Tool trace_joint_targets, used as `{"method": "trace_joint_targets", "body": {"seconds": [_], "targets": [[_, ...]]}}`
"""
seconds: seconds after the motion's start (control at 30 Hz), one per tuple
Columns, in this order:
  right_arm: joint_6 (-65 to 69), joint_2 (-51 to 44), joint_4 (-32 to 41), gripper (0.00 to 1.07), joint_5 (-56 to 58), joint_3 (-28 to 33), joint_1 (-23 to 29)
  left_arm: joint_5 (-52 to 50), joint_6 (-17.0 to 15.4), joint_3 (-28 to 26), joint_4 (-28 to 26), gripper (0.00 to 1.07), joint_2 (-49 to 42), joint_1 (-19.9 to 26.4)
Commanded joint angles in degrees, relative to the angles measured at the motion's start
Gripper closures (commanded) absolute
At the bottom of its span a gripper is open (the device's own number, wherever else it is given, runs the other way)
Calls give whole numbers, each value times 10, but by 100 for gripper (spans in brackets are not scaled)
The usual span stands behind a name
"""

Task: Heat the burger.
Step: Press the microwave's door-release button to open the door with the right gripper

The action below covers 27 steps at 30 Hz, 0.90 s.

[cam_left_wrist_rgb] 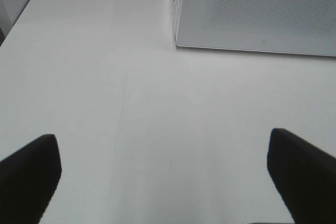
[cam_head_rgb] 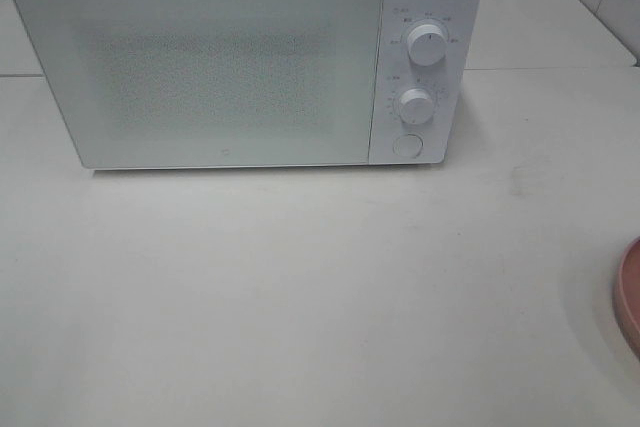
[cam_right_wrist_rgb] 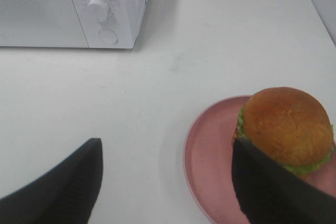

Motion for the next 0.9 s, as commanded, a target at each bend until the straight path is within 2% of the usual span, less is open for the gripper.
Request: {"method": "trace_joint_targets", "body": {"seconds": [0.03,0.4,0.9], "targets": [[-3,8,-6,39,-19,-14,-1,-9,2,-1,-5,6,-12,-2],[-3,117,-5,39,-117,-17,-1,-9,2,-1,-5,6,-12,-2],[-3,296,-5,39,-307,-16,-1,-9,2,-1,-5,6,-12,-2]]}}
